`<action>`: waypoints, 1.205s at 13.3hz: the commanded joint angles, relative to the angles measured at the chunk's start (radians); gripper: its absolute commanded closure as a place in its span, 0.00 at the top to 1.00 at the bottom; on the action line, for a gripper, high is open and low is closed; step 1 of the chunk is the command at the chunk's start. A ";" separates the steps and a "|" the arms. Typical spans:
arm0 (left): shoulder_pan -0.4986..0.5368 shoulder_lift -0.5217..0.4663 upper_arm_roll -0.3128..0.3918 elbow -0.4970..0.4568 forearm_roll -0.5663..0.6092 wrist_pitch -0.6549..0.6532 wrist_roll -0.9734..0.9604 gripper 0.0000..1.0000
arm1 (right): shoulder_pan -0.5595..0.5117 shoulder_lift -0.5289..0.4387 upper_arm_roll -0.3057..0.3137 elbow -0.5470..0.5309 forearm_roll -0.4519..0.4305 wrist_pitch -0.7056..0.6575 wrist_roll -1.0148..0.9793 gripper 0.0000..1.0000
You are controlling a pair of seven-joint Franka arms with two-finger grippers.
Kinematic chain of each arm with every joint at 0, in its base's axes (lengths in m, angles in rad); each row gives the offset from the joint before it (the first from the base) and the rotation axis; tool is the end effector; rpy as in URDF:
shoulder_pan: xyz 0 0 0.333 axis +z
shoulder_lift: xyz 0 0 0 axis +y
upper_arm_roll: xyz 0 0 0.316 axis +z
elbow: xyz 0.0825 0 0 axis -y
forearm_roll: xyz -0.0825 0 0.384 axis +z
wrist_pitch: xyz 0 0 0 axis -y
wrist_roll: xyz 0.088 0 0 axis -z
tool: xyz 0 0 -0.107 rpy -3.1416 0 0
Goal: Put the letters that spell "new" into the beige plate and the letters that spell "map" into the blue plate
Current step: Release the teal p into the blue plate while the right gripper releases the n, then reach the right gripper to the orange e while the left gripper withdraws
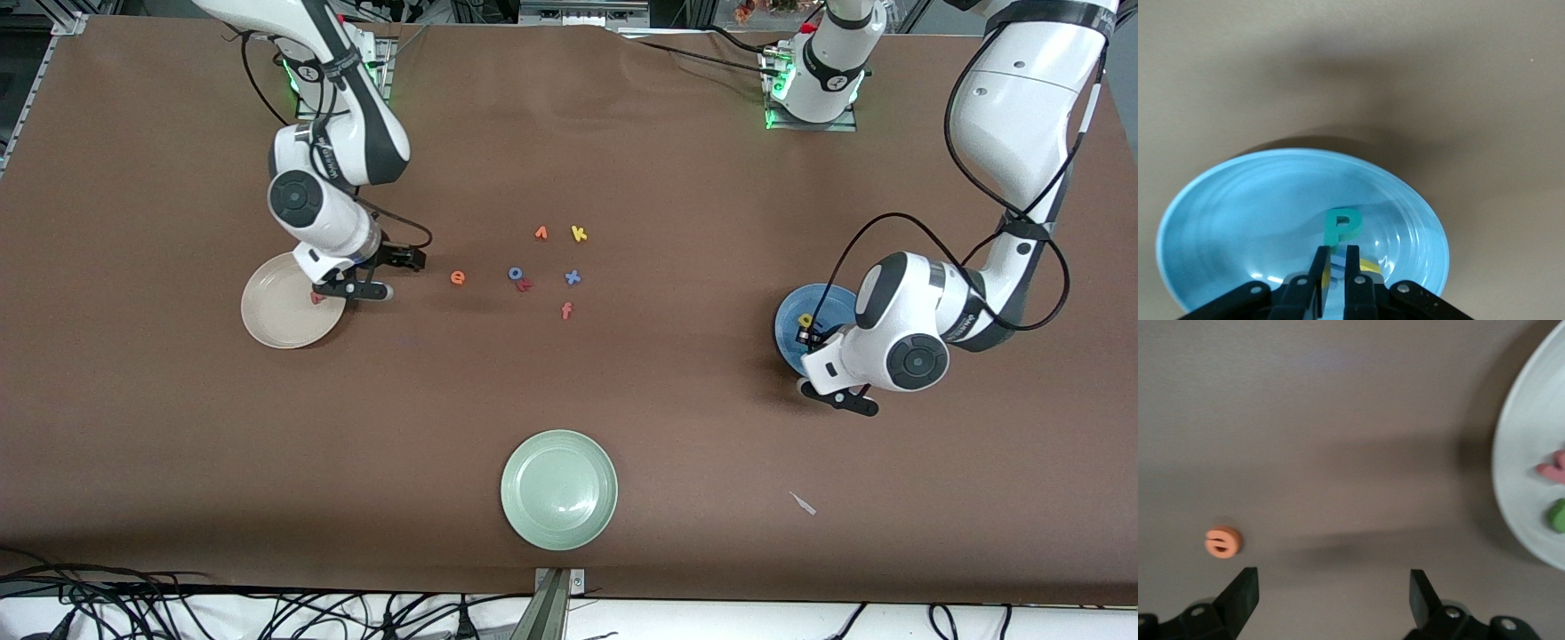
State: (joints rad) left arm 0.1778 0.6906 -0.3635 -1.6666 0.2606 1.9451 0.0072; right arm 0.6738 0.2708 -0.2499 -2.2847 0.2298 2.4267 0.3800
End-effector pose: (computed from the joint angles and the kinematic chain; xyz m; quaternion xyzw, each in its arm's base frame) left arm 0.6336 -0.0817 0.1993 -0.9731 0.1463 0.1776 0.0070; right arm 0.4743 0.2123 0.2281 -0.9955 0.0667 0.0669 0.0114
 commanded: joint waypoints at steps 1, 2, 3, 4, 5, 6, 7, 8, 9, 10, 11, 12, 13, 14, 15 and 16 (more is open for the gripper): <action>0.012 -0.011 -0.009 -0.028 0.032 0.025 0.010 0.57 | -0.002 0.019 0.059 -0.002 0.002 0.072 0.137 1.00; 0.011 -0.013 -0.009 -0.028 0.032 0.025 0.008 0.91 | -0.002 0.034 0.079 -0.001 0.002 0.109 0.175 1.00; 0.011 -0.013 -0.009 -0.028 0.032 0.023 0.007 1.00 | -0.002 0.050 0.096 -0.001 0.000 0.145 0.206 1.00; 0.011 -0.016 -0.011 -0.027 0.032 0.021 0.007 1.00 | -0.002 0.068 0.113 -0.001 0.002 0.173 0.233 1.00; 0.011 -0.017 -0.011 -0.027 0.032 0.020 0.007 1.00 | -0.002 0.089 0.129 0.001 0.000 0.208 0.256 1.00; 0.011 -0.020 -0.011 -0.027 0.032 0.015 0.008 1.00 | 0.003 0.117 0.144 0.001 0.002 0.248 0.272 1.00; 0.011 -0.023 -0.012 -0.025 0.032 0.012 0.008 1.00 | 0.007 0.136 0.153 0.001 0.002 0.287 0.299 1.00; 0.011 -0.026 -0.012 -0.024 0.032 0.011 0.008 1.00 | 0.018 0.148 0.159 0.002 0.002 0.302 0.318 1.00; 0.011 -0.028 -0.014 -0.022 0.032 0.008 0.010 1.00 | 0.026 0.159 0.159 0.013 0.002 0.304 0.326 1.00; 0.011 -0.037 -0.015 -0.021 0.031 0.006 0.010 1.00 | 0.027 0.169 0.159 0.020 0.002 0.304 0.332 1.00; 0.011 -0.045 -0.017 -0.015 0.031 -0.004 0.011 1.00 | 0.029 0.171 0.161 0.022 0.002 0.305 0.332 0.99; 0.012 -0.066 -0.018 -0.013 0.031 -0.017 0.011 1.00 | 0.029 0.173 0.159 0.022 0.002 0.305 0.332 0.99; 0.012 -0.092 -0.020 -0.012 0.031 -0.021 0.011 1.00 | 0.029 0.173 0.159 0.022 0.002 0.304 0.332 0.91; 0.012 -0.118 -0.020 -0.012 0.026 -0.031 0.011 1.00 | 0.027 0.173 0.159 0.022 0.002 0.304 0.332 0.89; 0.012 -0.141 -0.021 -0.006 0.019 -0.056 0.011 1.00 | 0.027 0.173 0.159 0.022 0.002 0.304 0.330 0.88; 0.012 -0.167 -0.023 -0.002 0.014 -0.066 0.011 1.00 | 0.026 0.173 0.159 0.024 0.002 0.304 0.330 0.85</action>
State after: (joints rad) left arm 0.1792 0.5968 -0.3724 -1.6575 0.2613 1.9199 0.0072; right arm 0.6996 0.4352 -0.0923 -2.2729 0.2298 2.7247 0.7002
